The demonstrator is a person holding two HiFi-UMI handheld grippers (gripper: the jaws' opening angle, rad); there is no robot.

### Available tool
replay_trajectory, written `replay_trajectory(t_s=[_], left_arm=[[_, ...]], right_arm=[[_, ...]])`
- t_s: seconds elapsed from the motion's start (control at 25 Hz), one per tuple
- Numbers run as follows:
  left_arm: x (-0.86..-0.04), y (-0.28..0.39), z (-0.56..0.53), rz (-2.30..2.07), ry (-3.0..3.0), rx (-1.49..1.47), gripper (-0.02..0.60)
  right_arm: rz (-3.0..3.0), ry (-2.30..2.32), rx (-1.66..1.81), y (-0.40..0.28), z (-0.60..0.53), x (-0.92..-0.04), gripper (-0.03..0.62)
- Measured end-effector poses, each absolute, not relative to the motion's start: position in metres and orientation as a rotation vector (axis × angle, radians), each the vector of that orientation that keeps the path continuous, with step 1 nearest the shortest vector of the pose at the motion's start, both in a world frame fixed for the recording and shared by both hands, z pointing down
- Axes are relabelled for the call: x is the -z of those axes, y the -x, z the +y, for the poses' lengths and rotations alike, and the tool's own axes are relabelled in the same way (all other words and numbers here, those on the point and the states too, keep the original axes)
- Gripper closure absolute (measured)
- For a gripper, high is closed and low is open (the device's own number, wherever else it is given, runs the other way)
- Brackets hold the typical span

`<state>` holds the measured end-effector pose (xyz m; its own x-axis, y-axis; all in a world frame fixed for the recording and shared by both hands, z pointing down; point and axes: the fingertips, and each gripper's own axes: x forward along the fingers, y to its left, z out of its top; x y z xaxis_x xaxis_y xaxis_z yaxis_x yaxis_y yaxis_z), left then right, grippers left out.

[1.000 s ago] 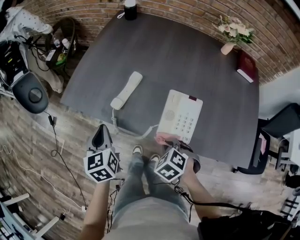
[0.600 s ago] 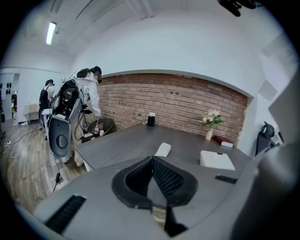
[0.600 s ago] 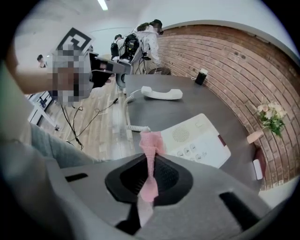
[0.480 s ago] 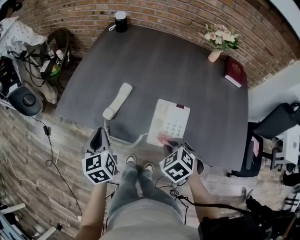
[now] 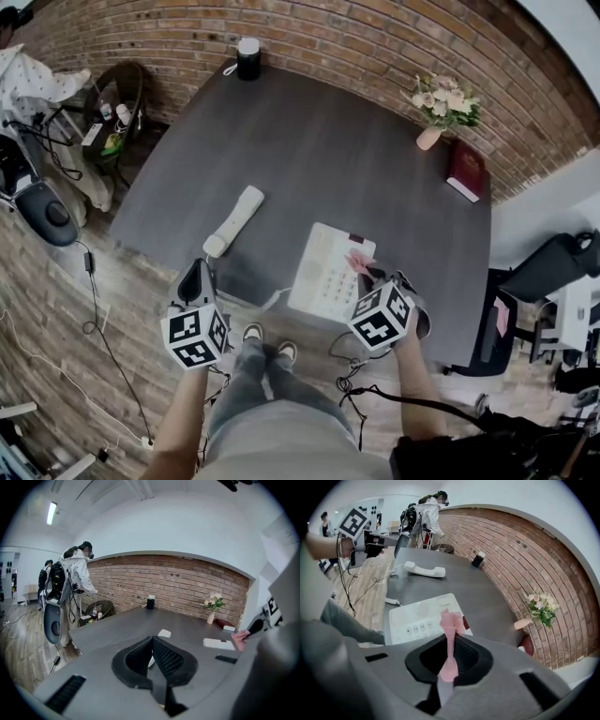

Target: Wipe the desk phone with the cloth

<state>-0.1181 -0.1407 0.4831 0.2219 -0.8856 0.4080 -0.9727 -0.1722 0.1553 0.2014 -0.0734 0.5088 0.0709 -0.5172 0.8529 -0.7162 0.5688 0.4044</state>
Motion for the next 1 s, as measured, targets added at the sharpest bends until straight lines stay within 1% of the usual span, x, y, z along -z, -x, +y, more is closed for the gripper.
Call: replay_trajectory(t_s=[0.6, 1.0], left_arm=[[-0.488, 0.103, -0.171, -1.747, -2.086, -0.317, 0.577], [-0.492, 0.106, -0.174, -1.754, -2.074, -0.341, 0.577]], right_arm=[[-1.536, -1.008, -0.110, -0.219, -0.129, -0.519, 0.577], [-1.522, -0.969, -0.117, -0.217, -0.138, -0.540, 0.577]])
